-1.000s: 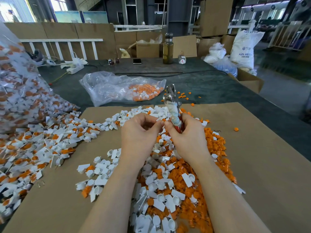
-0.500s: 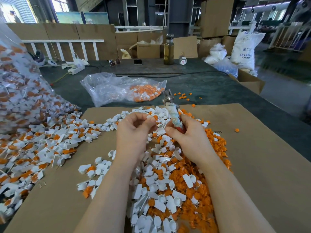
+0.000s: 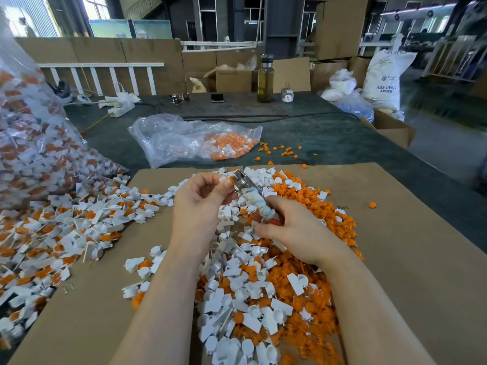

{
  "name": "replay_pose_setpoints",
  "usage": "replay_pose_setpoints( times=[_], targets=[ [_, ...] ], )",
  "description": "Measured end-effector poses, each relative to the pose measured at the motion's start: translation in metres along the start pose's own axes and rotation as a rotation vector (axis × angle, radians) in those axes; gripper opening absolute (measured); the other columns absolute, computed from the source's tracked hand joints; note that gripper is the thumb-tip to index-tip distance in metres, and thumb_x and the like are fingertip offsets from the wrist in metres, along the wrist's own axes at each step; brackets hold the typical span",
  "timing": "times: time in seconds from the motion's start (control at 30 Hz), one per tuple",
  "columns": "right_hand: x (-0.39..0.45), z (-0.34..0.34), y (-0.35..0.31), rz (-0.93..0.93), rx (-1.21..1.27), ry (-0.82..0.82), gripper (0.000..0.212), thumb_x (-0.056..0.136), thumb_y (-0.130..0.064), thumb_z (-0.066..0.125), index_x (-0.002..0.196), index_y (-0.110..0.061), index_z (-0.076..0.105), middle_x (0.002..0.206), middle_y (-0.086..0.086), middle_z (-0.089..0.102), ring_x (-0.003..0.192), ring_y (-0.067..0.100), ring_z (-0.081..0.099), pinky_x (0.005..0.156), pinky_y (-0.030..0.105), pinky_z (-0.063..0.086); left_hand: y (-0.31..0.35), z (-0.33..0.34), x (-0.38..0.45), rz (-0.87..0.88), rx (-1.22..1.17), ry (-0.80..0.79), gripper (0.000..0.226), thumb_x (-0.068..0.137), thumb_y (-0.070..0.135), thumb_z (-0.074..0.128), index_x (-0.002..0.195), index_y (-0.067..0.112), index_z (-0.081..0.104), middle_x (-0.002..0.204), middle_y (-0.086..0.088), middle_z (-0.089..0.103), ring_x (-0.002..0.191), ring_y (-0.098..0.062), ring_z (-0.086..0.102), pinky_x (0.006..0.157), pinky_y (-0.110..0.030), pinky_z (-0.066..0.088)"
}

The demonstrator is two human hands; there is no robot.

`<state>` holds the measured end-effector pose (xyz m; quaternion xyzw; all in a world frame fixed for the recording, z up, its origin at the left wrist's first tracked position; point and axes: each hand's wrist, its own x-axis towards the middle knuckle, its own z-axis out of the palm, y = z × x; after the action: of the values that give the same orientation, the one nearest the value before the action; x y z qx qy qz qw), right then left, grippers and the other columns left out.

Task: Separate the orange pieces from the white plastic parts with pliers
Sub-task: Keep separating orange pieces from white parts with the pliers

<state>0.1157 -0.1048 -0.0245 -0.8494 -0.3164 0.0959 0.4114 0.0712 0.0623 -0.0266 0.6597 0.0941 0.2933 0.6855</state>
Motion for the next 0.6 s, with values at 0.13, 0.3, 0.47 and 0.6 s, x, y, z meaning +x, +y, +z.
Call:
replay_pose_setpoints(
  times=[0.13, 0.3, 0.47, 0.6],
  targets=[
    [0.002, 0.004, 0.004, -0.021, -0.014, 0.012, 0.015, 0.088, -0.025, 0.065, 0.101, -0.032, 0.059, 0.085, -0.017, 0.061, 0.074, -0.003, 0.057, 0.062, 0.018, 0.041, 0.0, 0.0, 0.001, 0.001, -0.018, -0.005, 0.006, 0.091, 0.005, 0.068, 0.087, 0.01, 0.068, 0.069, 0.008, 0.07, 0.066, -0.006, 0.068, 0.068, -0.017, 0.055],
    [0.003, 0.007, 0.002, -0.052, -0.038, 0.055, 0.024, 0.086, -0.013, 0.059, 0.086, -0.038, 0.057, 0.082, -0.012, 0.062, 0.07, 0.006, 0.058, 0.059, 0.027, 0.047, 0.001, 0.002, 0.001, -0.005, -0.053, 0.002, 0.01, 0.091, 0.002, 0.065, 0.086, 0.01, 0.067, 0.066, 0.01, 0.069, 0.062, -0.002, 0.066, 0.064, -0.015, 0.053],
    [0.006, 0.01, 0.005, -0.051, -0.06, 0.068, 0.018, 0.086, -0.012, 0.057, 0.09, -0.029, 0.061, 0.08, -0.007, 0.062, 0.061, 0.004, 0.054, 0.053, 0.028, 0.044, 0.0, 0.003, 0.002, -0.025, -0.067, 0.012, 0.011, 0.091, 0.002, 0.065, 0.084, 0.01, 0.067, 0.065, 0.011, 0.069, 0.061, -0.003, 0.065, 0.064, -0.016, 0.053],
    [0.006, 0.012, 0.007, -0.056, -0.104, 0.078, 0.016, 0.086, -0.014, 0.057, 0.088, -0.03, 0.06, 0.076, -0.009, 0.06, 0.057, 0.002, 0.052, 0.05, 0.02, 0.036, 0.0, 0.002, 0.003, -0.055, -0.077, 0.018, 0.009, 0.091, 0.004, 0.066, 0.084, 0.01, 0.068, 0.068, 0.007, 0.07, 0.061, -0.004, 0.065, 0.065, -0.017, 0.054]
  ],
)
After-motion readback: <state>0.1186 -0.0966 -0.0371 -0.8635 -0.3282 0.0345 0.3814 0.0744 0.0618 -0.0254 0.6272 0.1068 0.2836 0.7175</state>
